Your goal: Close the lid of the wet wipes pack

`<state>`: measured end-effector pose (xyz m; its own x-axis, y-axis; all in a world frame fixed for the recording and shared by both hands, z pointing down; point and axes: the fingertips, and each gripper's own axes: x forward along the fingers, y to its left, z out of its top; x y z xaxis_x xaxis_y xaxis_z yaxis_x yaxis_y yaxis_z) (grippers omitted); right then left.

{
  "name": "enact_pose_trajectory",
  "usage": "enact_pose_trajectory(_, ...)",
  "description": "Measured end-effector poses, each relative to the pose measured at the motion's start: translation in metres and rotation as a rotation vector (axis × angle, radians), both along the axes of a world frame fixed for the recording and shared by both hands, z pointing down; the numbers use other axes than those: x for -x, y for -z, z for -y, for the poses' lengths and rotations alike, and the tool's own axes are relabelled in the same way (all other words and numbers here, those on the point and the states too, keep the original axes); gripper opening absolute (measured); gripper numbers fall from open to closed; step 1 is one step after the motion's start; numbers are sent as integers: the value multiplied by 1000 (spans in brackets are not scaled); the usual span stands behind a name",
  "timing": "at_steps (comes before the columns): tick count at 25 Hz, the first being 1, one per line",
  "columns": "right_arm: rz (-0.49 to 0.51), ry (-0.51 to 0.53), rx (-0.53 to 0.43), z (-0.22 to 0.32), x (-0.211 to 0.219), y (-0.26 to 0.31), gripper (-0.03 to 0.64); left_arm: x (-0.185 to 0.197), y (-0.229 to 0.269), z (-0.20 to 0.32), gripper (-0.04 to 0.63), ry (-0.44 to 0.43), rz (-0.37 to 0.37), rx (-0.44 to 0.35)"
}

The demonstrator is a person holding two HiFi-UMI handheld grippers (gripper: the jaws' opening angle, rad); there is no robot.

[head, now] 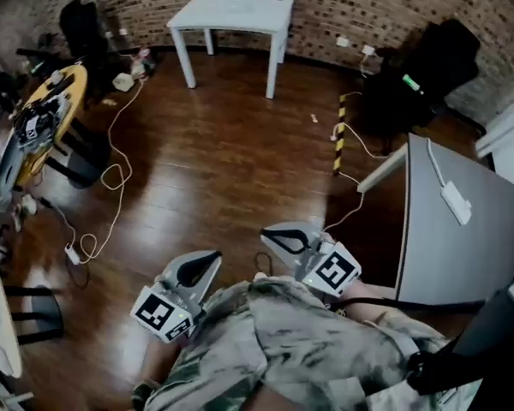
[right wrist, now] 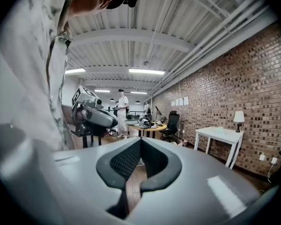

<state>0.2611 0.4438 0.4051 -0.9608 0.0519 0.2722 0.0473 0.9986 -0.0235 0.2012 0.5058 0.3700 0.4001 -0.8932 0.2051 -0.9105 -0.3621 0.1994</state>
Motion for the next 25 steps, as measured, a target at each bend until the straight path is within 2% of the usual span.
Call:
enact_pose_trajectory(2,77,15,-31,16,-7,17,6,-12,8,18,2,10,11,-16)
enact_pose_trajectory(6,77,-67,-42,17,-38,24,6,-44,6,32,2,-103,-13,-4)
enact_pose_trajectory(12,94,-105,-73,24,-49,33,6,-56,13,45,2,-144,11,-25)
enact_pose_trajectory(19,85,-116,-89,18,-58,35,6,-67,12,38,0,-161,9,-27)
enact_pose_trajectory(25,114,-86,-112,13,-77,45,6,-85,17,33,0,-148,15,-21)
